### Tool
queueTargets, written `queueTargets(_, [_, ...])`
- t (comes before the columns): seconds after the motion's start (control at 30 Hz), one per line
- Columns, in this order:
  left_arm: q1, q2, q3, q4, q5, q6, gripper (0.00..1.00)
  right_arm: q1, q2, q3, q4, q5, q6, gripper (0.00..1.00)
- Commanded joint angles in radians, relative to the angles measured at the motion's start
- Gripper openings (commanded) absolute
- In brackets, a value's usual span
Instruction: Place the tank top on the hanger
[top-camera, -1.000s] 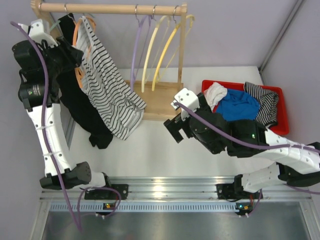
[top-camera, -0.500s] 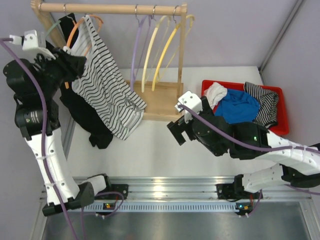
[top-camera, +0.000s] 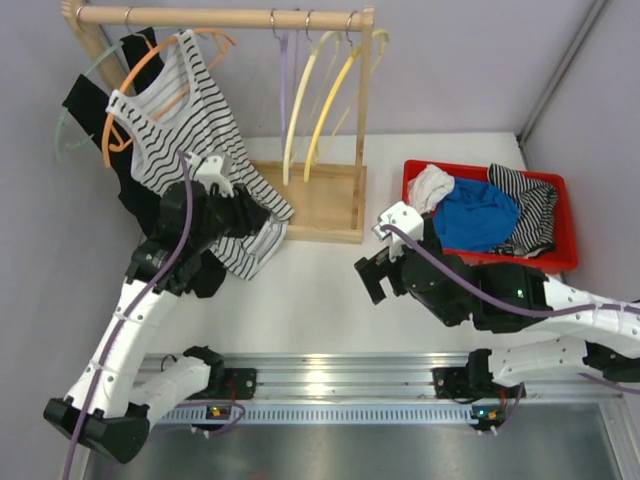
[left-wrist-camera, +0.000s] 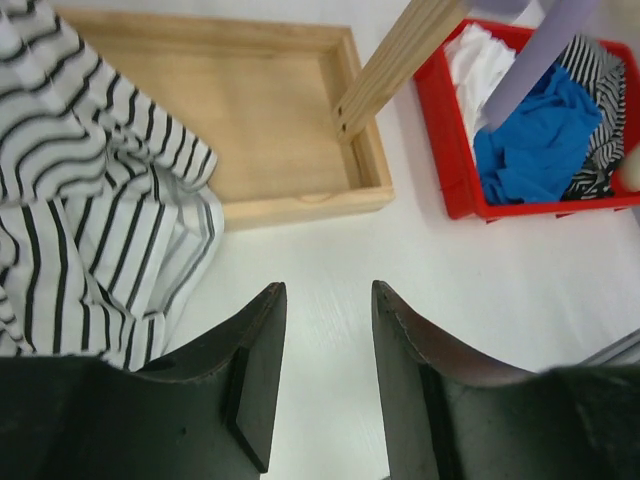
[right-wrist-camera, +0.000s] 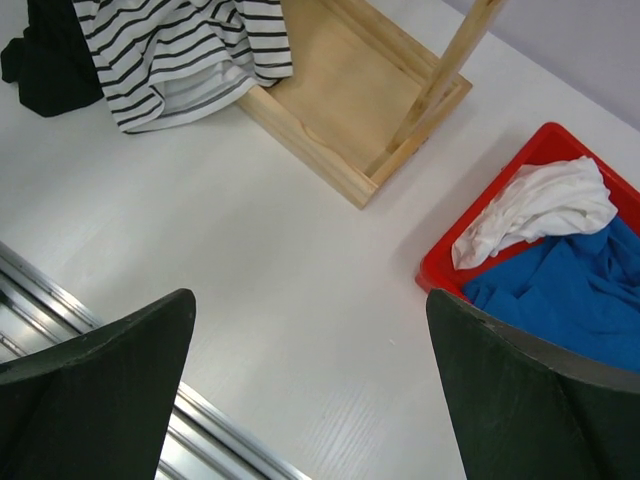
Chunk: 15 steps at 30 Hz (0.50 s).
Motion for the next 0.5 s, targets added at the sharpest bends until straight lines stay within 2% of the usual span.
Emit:
queueTargets(0.0, [-0.023, -0.09, -0.129, 0.135, -0.048, -0.078, 0.44, 0.003, -0.061, -0.071, 0.039, 0.017, 0.079, 0.99])
queueTargets(0.27, [-0.247, -0.167, -0.406, 0.193, -0.134, -0.172, 0.43, -0.017, -0.196, -0.327, 0.105, -0.007, 0.282, 1.0])
queueTargets(0.4, [-0.365, -0.19, -0.493, 0.215, -0.158, -0.231, 0.42, -0.019, -0.268, -0.482, 0.154, -0.048, 0.388, 1.0])
queueTargets(0.47, [-0.44, -0.196, -0.526, 0.227, -0.218, -0.247, 0.41, -0.019, -0.283, -0.523, 0.179, -0.055, 0.452, 1.0])
